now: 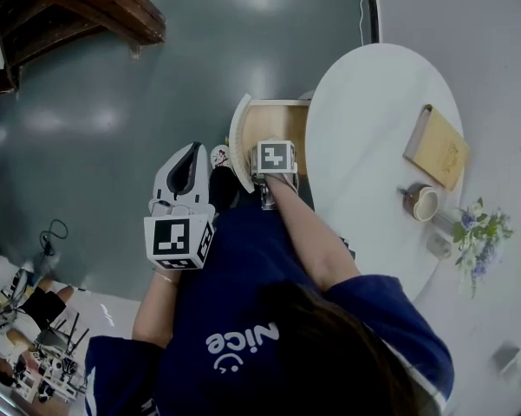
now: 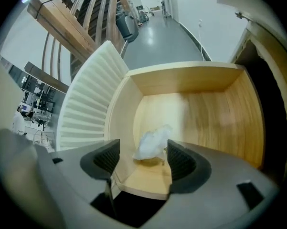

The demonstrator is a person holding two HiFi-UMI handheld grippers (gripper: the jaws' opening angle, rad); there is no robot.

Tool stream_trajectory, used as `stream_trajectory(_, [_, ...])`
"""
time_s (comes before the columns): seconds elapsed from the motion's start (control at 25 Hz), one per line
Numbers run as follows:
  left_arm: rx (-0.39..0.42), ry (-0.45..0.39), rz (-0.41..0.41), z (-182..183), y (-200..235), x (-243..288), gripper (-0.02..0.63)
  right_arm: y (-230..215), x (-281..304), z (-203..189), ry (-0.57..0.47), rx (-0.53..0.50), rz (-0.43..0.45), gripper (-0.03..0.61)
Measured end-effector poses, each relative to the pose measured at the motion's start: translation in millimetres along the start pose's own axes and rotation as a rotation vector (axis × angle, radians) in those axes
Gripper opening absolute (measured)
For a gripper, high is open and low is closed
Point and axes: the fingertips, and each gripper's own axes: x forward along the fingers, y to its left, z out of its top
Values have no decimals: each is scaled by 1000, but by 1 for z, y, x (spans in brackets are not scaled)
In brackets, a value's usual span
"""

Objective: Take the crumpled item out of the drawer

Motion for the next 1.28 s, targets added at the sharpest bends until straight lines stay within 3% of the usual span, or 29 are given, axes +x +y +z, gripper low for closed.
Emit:
stream_trajectory(0.08, [-4,7,10,-3,2,-2,5,3,12,-3,28,7,30,322])
stream_trajectory(0.48, [-17,33,82,-16,9,-18,5,-14,46,-10,157,22,2,337])
stream_trajectory(0.8, [-41,51,133,-27,18,-30,5,-16,60,-20,263,92,3,333])
stream_trajectory(1.0, [-41,59,143,-29,19,-35,5,-16,62,-25,314,71,-14,313])
stream_trajectory(1.28, [-70,33,110,-17,18,-35,5,-18,64,-27,344,16,-26,233])
